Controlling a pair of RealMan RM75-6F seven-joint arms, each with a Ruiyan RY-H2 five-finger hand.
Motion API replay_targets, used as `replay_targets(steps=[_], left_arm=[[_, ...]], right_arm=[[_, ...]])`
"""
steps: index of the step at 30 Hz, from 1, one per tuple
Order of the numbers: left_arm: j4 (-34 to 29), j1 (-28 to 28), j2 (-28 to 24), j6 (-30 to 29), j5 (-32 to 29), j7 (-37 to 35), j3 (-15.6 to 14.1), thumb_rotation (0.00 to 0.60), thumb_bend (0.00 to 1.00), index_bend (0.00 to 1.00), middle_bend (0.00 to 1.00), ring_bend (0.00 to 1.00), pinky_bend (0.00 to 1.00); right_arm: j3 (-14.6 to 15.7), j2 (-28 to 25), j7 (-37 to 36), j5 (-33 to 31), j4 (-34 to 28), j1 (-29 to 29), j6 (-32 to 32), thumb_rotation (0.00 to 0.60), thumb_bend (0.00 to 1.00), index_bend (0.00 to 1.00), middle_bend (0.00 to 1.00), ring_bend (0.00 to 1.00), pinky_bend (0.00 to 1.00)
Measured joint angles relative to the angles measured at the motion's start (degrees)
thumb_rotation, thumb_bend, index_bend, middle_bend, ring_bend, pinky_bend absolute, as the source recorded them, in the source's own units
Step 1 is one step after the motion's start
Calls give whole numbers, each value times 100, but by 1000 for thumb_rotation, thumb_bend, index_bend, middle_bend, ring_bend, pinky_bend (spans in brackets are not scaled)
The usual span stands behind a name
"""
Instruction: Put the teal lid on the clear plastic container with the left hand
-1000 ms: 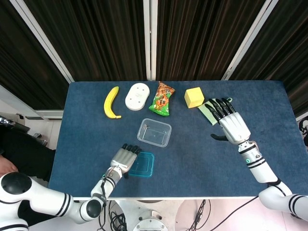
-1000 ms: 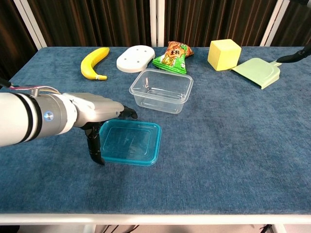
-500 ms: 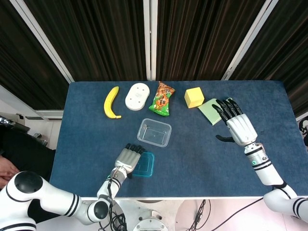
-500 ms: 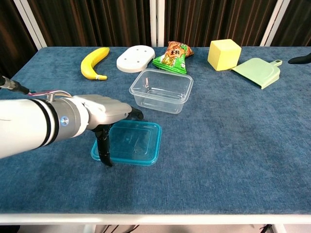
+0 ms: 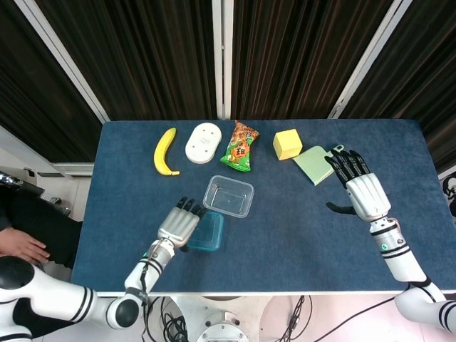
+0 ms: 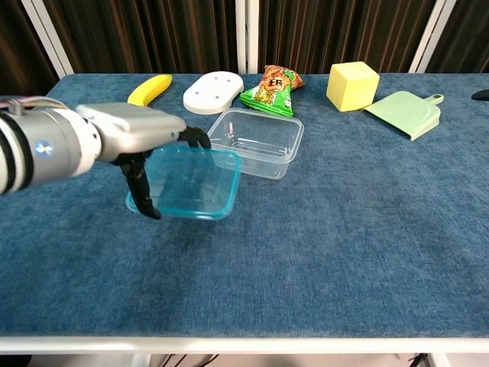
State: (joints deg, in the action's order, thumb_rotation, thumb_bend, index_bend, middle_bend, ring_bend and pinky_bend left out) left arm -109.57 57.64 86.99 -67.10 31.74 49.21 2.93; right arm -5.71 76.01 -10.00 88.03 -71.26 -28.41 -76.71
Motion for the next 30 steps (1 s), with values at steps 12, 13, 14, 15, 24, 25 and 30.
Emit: replay_targets(steps=[12, 13, 14, 15, 24, 25, 30], left_arm=[[405, 332, -952, 1565, 499, -1085, 620, 600, 150, 377, 149, 0, 44], [620, 490, -921, 1787, 454, -1097, 673, 600, 150, 376, 149, 0, 43], [799, 619, -883, 1951, 417, -1100, 701, 600, 150, 374, 149, 0, 42], [990, 753, -833, 2120, 379, -1098, 722, 600, 150, 372, 149, 0, 42], [2661, 2022, -191, 3366, -236, -1081, 633, 600, 150, 349, 148, 0, 27], [2765, 2126, -136, 3464, -297, -1102, 570, 600, 150, 347, 149, 0, 24], [3058, 2416, 21, 3724, -494, -1227, 301, 600, 150, 336, 147, 0, 21]], right_arm=[[-62, -189, 303, -135, -427, 234, -132, 600, 0, 0, 0, 0, 0], [-68, -217, 345, -157, -478, 262, -138, 600, 0, 0, 0, 0, 0], [-72, -238, 376, -175, -514, 285, -143, 600, 0, 0, 0, 0, 0], [-76, -259, 404, -194, -547, 307, -146, 600, 0, 0, 0, 0, 0], [-110, -329, 518, -393, -681, 462, -76, 600, 0, 0, 0, 0, 0], [-113, -326, 518, -411, -673, 473, -58, 600, 0, 0, 0, 0, 0], [-135, -303, 485, -438, -638, 497, -12, 600, 0, 0, 0, 0, 0]])
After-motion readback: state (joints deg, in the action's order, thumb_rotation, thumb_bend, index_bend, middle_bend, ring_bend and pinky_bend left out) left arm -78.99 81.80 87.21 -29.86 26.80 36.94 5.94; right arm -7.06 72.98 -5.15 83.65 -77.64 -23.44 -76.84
